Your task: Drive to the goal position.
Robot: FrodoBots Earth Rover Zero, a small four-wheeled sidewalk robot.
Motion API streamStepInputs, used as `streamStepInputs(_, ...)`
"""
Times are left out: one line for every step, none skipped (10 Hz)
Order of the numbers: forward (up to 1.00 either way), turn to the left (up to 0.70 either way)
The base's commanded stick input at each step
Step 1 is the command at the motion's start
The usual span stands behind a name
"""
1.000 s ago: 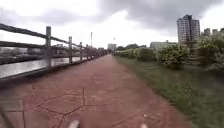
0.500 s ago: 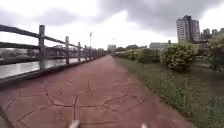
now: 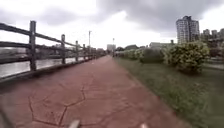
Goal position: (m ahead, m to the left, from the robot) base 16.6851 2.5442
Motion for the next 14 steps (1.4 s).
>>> streamStepInputs(0.70,0.00)
streamStepInputs(0.70,0.02)
streamStepInputs(0.70,0.07)
streamStepInputs(0.70,0.20)
streamStepInputs(0.70,0.35)
streamStepInputs(0.70,0.33)
streamStepInputs(0.70,0.10)
streamStepInputs(0.70,0.00)
streamStepInputs(0.70,0.00)
streamStepInputs(0.70,0.02)
streamStepInputs(0.70,0.02)
streamStepInputs(0.70,0.04)
streamStepInputs(0.70,0.10)
streamStepInputs(0.70,0.30)
